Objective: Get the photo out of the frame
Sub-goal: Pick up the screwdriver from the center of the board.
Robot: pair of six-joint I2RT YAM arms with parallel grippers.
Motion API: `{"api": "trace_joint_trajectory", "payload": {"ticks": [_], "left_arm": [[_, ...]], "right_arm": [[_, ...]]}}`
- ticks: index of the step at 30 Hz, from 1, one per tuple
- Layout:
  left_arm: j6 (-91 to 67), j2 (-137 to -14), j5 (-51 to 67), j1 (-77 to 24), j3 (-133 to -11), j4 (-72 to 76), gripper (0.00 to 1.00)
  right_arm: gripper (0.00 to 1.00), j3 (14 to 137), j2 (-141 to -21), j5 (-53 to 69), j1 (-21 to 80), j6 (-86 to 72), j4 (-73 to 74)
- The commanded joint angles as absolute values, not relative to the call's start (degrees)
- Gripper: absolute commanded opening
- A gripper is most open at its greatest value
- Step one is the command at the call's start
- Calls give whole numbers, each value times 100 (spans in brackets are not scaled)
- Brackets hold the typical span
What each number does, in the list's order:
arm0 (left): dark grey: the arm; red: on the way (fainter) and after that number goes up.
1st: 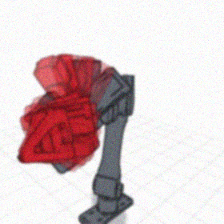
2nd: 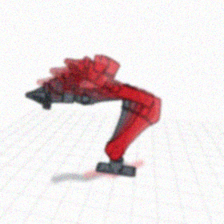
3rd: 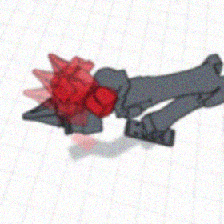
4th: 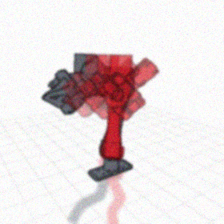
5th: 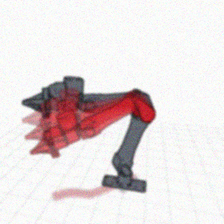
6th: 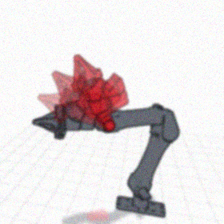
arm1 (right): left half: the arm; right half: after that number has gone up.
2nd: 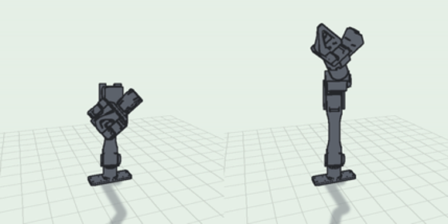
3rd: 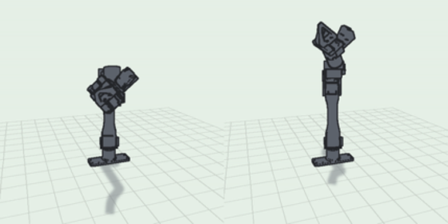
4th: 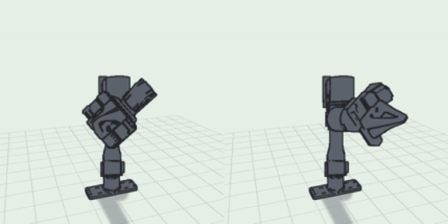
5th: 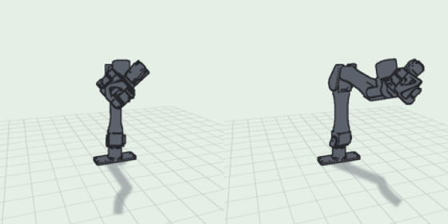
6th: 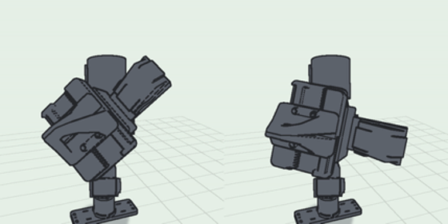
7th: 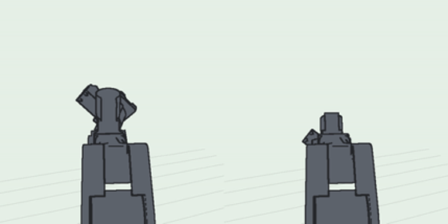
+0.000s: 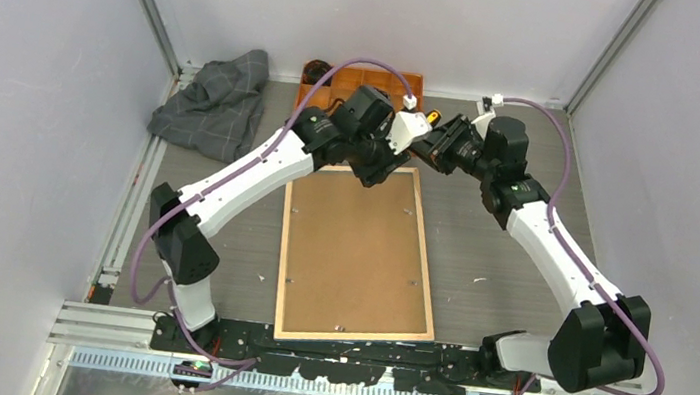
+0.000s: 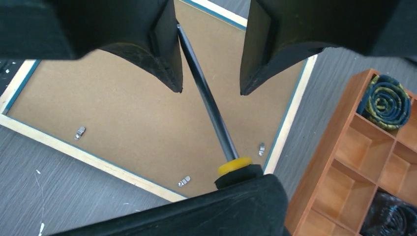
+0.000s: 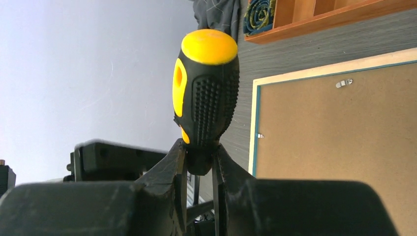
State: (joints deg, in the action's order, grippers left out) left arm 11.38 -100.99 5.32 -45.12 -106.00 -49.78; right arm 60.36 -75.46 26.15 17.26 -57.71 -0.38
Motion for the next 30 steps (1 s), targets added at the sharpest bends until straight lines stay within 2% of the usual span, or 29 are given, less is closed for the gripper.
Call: {"api": "trace_joint_trajectory", "payload": {"ticks": [1, 2, 3, 4, 5, 6, 8, 12, 13, 19, 27, 30], "left_arm": [[1277, -10184, 233, -4577, -10983, -4996, 37], [1275, -10217, 288, -4591, -11018, -5031, 25], [1285, -10247, 339, -4600, -11061, -5062, 9], [1286, -10268, 432, -4605, -11080, -5117, 1], [1307, -10267, 552, -4598, -11088, -5173, 0], [1341, -10224, 691, -4590, -11046, -5210, 0], [1327, -10046, 1218, -4502, -10854, -5221, 0], [1247, -9617, 2932, -4084, -10422, -5225, 0], [1256, -9535, 3366, -3997, -10365, -5273, 0], [1116, -8996, 5047, -3589, -9869, -5146, 0], [115, -8880, 5975, -3172, -9346, -4284, 0], [-407, -8925, 6308, -2949, -9114, -3873, 0]], "right_arm": [[1, 6385, -7510, 2683, 1803, -5720, -53], [1, 6400, -7526, 2690, 1810, -5691, -46], [1, 6436, -7536, 2696, 1810, -5613, -44], [1, 6487, -7540, 2717, 1811, -5492, 44], [4, 6547, -7529, 2755, 1806, -5329, 209], [15, 6582, -7497, 2838, 1797, -5115, 206], [45, 6593, -7385, 3003, 1748, -4521, 182], [77, 6187, -7124, 3239, 1462, -4199, -509], [81, 6106, -7104, 3334, 1387, -4193, -687], [84, 6221, -7250, 4233, 1234, -4232, -905], [82, 5566, -7371, 4691, 1332, -5956, -3860], [79, 5485, -7332, 4608, 1470, -5879, -3977]]}}
